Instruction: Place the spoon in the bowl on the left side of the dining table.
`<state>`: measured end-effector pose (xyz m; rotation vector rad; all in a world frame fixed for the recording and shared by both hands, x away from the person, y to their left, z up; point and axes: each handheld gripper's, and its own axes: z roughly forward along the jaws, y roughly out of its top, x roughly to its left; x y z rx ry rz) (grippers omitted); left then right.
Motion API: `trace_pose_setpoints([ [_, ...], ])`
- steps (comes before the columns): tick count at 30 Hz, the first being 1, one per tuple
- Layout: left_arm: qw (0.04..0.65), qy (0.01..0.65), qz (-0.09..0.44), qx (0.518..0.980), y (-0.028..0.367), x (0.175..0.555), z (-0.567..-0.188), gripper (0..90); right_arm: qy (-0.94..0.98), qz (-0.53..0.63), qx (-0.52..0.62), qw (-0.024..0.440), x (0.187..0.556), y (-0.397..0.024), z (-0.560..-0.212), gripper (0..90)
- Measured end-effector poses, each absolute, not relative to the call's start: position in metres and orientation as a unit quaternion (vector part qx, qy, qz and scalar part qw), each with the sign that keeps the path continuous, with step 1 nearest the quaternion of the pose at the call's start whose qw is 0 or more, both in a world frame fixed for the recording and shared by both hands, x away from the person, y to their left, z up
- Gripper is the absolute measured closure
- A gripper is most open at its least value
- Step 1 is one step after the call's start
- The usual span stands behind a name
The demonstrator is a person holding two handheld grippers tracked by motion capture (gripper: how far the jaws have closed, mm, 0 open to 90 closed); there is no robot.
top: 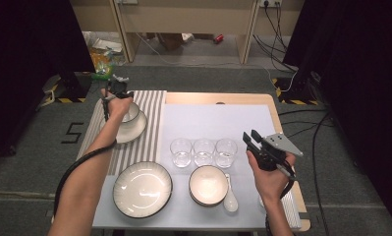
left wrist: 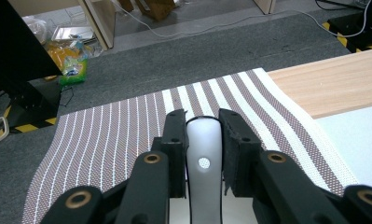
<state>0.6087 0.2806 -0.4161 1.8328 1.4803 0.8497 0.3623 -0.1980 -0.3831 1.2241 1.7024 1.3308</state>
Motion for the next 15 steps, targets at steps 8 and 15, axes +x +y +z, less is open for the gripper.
trace_pose_setpoints([
  [8, 0.302, 0.564, 0.318, 0.700, 0.2820, 0.6081, -0.4212, 70.4, 0.651, 0.505, 0.465, 0.323, 0.3633, -0.1973, -0.3843, 66.3],
  [15, 0.316, 0.562, 0.322, 0.694, 0.2835, 0.6036, -0.4208, 69.7, 0.648, 0.507, 0.468, 0.322, 0.3629, -0.1971, -0.3840, 66.0],
])
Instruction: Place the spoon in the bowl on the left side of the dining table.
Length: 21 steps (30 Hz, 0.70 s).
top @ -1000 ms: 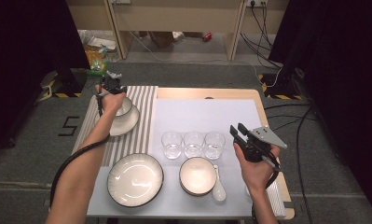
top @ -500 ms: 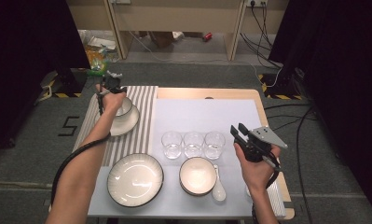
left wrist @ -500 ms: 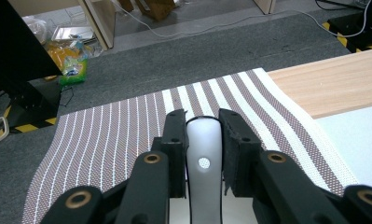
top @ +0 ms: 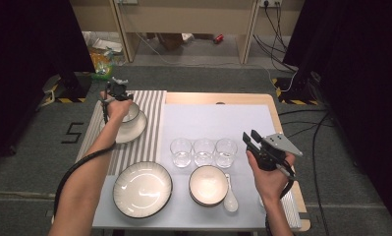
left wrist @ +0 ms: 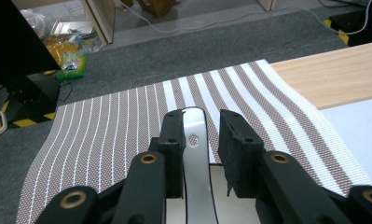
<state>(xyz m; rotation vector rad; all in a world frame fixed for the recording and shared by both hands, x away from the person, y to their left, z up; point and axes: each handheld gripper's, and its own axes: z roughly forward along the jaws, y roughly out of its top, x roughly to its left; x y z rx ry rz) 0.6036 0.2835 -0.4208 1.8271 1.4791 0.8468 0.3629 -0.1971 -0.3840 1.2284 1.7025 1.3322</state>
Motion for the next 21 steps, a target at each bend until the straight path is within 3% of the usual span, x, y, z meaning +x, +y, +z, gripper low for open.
trace_pose_setpoints([
  [13, 0.397, 0.556, 0.317, 0.657, 0.288, 0.556, -0.396, 41.4, 0.652, 0.492, 0.485, 0.313, 0.366, -0.201, -0.383, 60.8],
  [21, 0.439, 0.529, 0.308, 0.657, 0.288, 0.501, -0.379, 31.2, 0.659, 0.476, 0.496, 0.304, 0.369, -0.208, -0.382, 58.2],
])
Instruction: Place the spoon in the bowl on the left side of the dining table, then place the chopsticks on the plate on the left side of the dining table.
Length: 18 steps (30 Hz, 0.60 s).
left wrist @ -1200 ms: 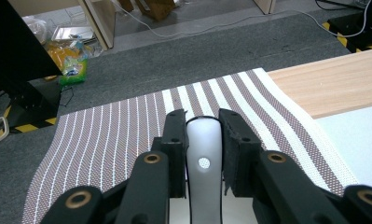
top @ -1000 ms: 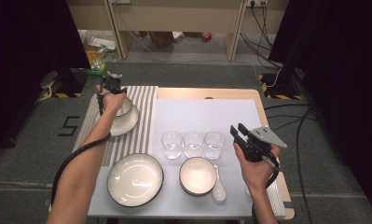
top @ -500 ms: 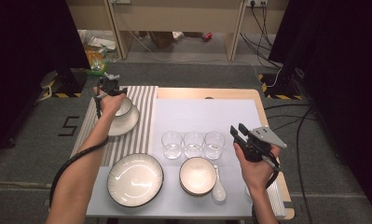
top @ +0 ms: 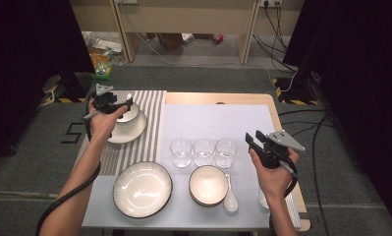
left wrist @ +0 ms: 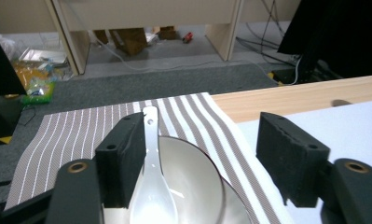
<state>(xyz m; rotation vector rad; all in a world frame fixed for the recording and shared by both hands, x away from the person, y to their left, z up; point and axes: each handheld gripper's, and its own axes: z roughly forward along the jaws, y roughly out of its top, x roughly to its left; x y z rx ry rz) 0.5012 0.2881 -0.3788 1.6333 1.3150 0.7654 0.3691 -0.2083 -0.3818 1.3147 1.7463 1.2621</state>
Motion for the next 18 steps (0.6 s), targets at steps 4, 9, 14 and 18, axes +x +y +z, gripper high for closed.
trace_pose_setpoints([
  [4, 0.460, 0.515, 0.309, 0.654, 0.291, 0.475, -0.378, 29.3, 0.659, 0.466, 0.506, 0.304, 0.370, -0.216, -0.383, 57.5],
  [9, 0.457, 0.515, 0.308, 0.656, 0.299, 0.461, -0.387, 29.4, 0.654, 0.459, 0.522, 0.299, 0.372, -0.221, -0.385, 56.6],
  [14, 0.457, 0.522, 0.309, 0.650, 0.307, 0.454, -0.391, 29.3, 0.655, 0.450, 0.529, 0.297, 0.373, -0.223, -0.386, 56.1],
  [18, 0.462, 0.521, 0.312, 0.646, 0.309, 0.449, -0.390, 29.4, 0.660, 0.439, 0.533, 0.296, 0.374, -0.227, -0.385, 54.7],
])
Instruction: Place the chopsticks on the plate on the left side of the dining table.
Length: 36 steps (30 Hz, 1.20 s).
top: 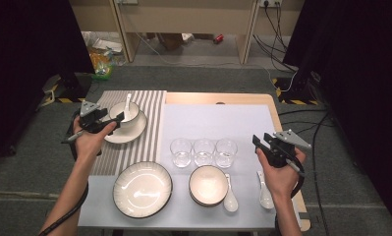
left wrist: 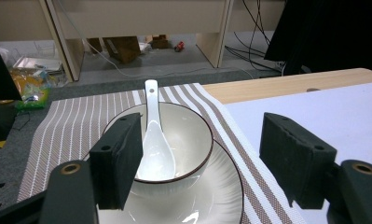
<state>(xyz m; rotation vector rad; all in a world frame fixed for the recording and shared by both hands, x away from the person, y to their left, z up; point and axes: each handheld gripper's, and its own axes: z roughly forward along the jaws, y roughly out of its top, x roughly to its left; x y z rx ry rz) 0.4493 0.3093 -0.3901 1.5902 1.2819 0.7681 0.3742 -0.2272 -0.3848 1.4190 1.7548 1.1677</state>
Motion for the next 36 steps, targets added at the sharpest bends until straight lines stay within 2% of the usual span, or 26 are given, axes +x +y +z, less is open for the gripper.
trace_pose_setpoints([
  [13, 0.479, 0.512, 0.317, 0.638, 0.306, 0.410, -0.395, 29.3, 0.673, 0.392, 0.562, 0.278, 0.375, -0.243, -0.389, 54.8],
  [17, 0.487, 0.507, 0.310, 0.640, 0.298, 0.390, -0.407, 29.4, 0.676, 0.379, 0.570, 0.272, 0.375, -0.250, -0.391, 54.7],
  [23, 0.484, 0.506, 0.302, 0.647, 0.295, 0.383, -0.415, 29.4, 0.681, 0.357, 0.586, 0.257, 0.377, -0.259, -0.392, 54.4],
  [30, 0.489, 0.503, 0.299, 0.647, 0.295, 0.377, -0.413, 30.0, 0.695, 0.305, 0.617, 0.210, 0.389, -0.272, -0.402, 55.2],
  [34, 0.491, 0.502, 0.300, 0.646, 0.295, 0.375, -0.411, 29.9, 0.703, 0.280, 0.626, 0.189, 0.395, -0.276, -0.406, 58.1],
  [36, 0.492, 0.501, 0.301, 0.646, 0.295, 0.374, -0.410, 29.8, 0.711, 0.253, 0.634, 0.168, 0.401, -0.278, -0.410, 62.9],
])
